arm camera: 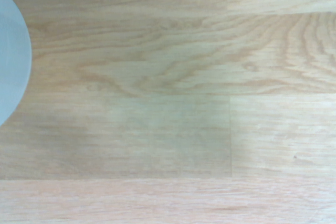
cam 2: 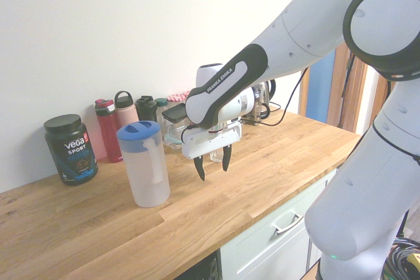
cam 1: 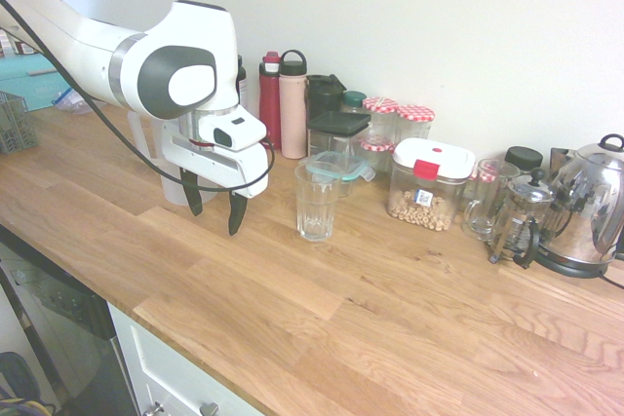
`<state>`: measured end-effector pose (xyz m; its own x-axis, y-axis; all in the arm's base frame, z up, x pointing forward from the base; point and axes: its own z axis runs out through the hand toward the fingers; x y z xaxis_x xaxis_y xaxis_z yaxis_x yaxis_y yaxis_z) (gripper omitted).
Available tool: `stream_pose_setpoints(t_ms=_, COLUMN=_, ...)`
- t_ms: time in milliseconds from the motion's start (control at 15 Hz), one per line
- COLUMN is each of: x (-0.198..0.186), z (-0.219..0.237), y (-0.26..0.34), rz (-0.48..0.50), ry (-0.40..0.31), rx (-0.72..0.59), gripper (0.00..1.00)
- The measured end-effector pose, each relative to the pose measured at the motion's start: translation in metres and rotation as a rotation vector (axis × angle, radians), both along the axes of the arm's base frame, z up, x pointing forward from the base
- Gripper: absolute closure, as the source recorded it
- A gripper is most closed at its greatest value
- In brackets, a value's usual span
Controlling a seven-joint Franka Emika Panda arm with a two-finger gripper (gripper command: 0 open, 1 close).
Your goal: Pour me some water
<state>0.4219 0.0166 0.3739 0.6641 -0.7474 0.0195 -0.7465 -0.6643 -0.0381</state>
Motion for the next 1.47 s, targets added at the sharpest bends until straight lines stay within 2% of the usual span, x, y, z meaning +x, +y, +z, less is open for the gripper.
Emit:
stream_pose_setpoints(t_ms=267, x=-0.004, z=0.014, y=0.004, rz=-0.007, ry=-0.015, rx=-0.003, gripper=0.0)
stream_pose_setpoints(t_ms=533, x=-0.044, z=0.082, y=0.032, rz=-0.014, ry=-0.079, rx=-0.031, gripper=0.0)
stream_pose_setpoints(t_ms=733, x=-0.086, z=0.107, y=0.07, rz=0.006, ry=-0.176, rx=-0.049, gripper=0.0)
stream_pose_setpoints(t_ms=1000, x=-0.121, z=0.12, y=0.131, rz=0.023, ry=-0.36, rx=-0.043, gripper=0.0)
stream_pose_setpoints(t_ms=1267, x=-0.129, z=0.122, y=0.173, rz=-0.039, ry=-0.458, rx=-0.037, gripper=0.0)
stream_pose_setpoints(t_ms=1467, x=-0.118, z=0.121, y=0.195, rz=-0.056, ry=-0.528, rx=-0.035, gripper=0.0)
